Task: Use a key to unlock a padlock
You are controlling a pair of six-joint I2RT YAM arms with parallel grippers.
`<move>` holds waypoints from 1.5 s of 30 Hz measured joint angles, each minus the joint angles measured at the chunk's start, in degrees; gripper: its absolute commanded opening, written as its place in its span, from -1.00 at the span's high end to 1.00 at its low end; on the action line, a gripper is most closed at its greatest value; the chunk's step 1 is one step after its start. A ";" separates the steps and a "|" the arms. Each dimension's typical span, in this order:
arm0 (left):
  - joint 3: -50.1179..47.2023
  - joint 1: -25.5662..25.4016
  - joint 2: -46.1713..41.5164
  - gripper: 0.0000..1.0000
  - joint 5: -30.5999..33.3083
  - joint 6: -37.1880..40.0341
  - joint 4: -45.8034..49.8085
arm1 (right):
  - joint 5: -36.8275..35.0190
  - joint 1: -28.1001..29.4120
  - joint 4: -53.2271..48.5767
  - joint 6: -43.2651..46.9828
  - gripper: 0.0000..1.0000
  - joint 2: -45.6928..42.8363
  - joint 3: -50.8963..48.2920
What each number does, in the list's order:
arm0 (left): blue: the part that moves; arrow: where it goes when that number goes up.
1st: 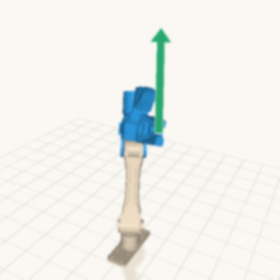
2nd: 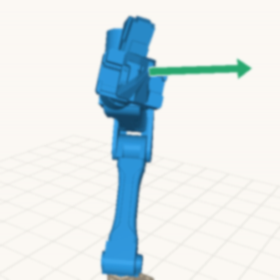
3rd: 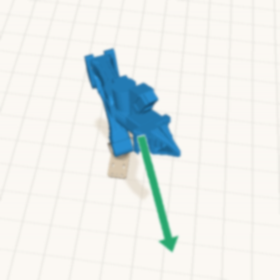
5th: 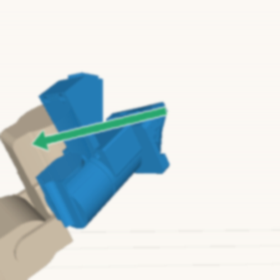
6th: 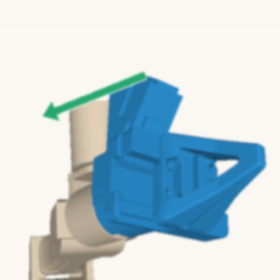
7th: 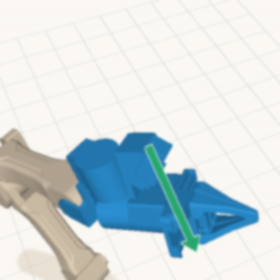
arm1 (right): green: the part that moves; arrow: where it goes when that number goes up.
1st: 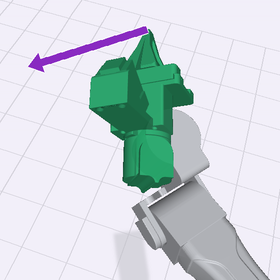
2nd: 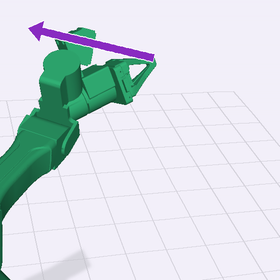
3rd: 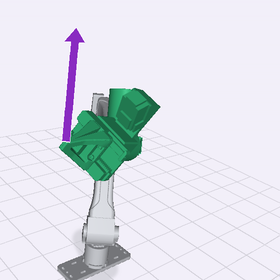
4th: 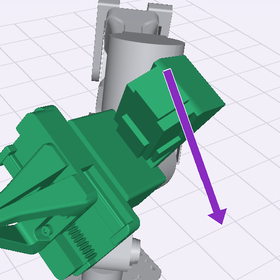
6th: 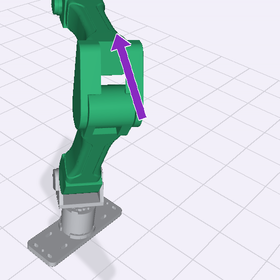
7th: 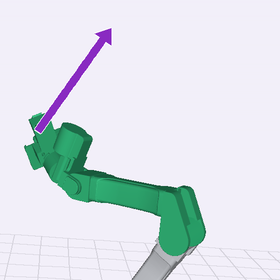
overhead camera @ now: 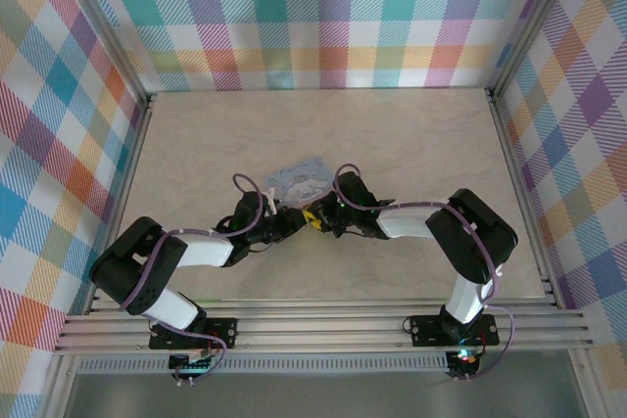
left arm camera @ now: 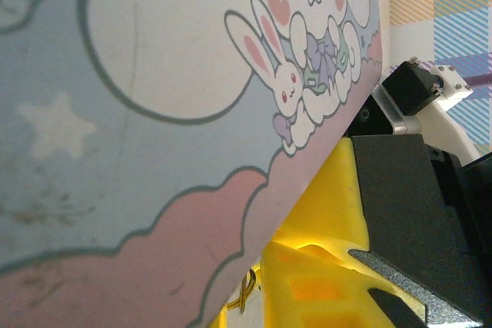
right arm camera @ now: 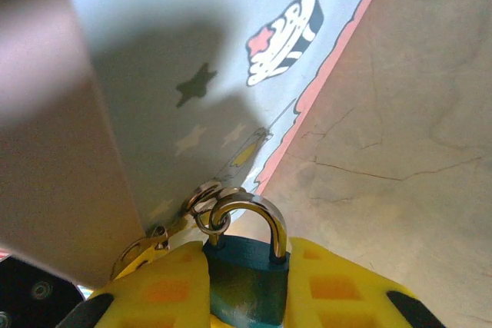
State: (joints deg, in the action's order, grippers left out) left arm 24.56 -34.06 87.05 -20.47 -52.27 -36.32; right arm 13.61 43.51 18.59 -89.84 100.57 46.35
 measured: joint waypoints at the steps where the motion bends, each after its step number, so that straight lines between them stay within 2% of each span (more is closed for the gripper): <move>1: 0.00 0.02 0.00 0.69 0.00 0.15 -0.09 | -0.02 0.00 0.00 -0.15 1.00 0.00 0.04; 6: 0.00 0.02 0.17 0.73 0.00 0.98 -0.46 | -0.09 0.00 -0.31 -0.61 1.00 0.00 0.28; 12: 0.24 0.02 1.62 1.00 -0.02 3.13 -2.75 | -1.18 -0.22 -1.68 -0.79 1.00 0.00 1.03; 22: 2.34 0.07 1.36 1.00 0.02 10.60 1.57 | -1.46 -0.48 -3.78 -0.81 1.00 0.02 2.23; 33: 2.82 -0.94 -6.64 1.00 3.91 26.58 13.27 | 4.79 -0.48 -11.34 0.92 1.00 1.81 8.02; 45: 7.61 -2.29 -8.31 1.00 6.34 40.63 24.90 | 7.10 -0.68 -15.23 2.45 1.00 2.69 10.40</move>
State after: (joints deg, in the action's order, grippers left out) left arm 32.16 -36.36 78.74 -14.13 -11.64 -11.42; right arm 20.71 42.83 3.36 -87.39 103.26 56.75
